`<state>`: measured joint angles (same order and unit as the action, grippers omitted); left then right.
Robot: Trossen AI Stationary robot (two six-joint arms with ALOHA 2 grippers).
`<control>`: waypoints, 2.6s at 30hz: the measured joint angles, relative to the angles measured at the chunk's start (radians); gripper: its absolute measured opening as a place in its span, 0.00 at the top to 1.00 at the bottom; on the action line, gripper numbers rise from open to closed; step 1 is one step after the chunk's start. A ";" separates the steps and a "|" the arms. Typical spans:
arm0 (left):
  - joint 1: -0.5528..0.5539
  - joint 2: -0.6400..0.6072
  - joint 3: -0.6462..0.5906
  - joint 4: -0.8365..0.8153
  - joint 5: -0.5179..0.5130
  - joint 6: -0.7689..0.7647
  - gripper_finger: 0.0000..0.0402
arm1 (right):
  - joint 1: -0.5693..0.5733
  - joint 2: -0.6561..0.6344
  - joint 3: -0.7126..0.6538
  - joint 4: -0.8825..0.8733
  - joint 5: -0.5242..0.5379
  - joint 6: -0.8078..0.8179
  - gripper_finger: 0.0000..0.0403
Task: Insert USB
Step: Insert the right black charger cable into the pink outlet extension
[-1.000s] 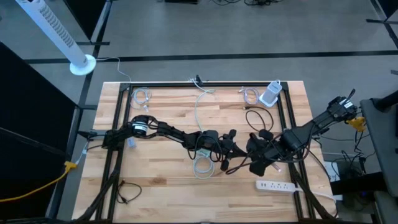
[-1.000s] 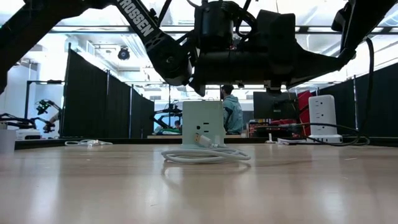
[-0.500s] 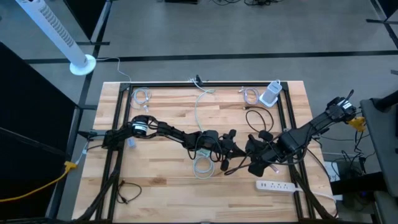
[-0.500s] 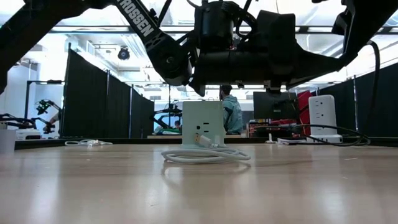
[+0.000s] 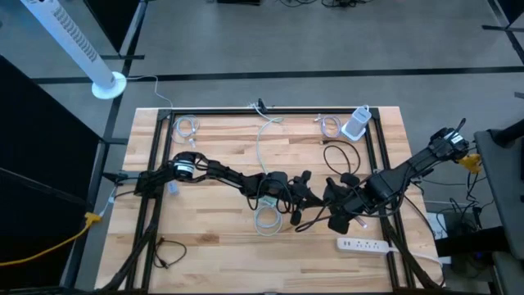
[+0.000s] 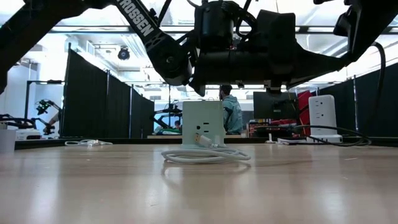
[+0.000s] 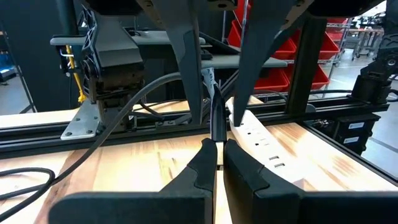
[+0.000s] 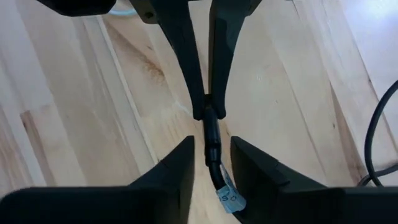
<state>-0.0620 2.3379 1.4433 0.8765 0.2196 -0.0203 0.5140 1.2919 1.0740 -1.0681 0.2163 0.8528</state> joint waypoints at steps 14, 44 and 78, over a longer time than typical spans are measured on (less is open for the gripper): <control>-0.001 0.000 0.000 -0.003 -0.002 0.111 0.92 | -0.003 -0.001 0.002 -0.025 -0.074 0.128 0.96; -0.092 -0.018 0.000 -0.036 -0.040 0.255 0.84 | 0.007 -0.006 0.084 -0.167 -0.656 0.630 0.96; -0.190 -0.076 -0.096 -0.291 -0.396 0.535 0.94 | -0.002 -0.005 -0.315 0.357 -0.897 1.134 0.96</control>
<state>-0.2522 2.2623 1.3473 0.5852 -0.1763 0.5148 0.5119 1.2865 0.7588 -0.7115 -0.6809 1.9867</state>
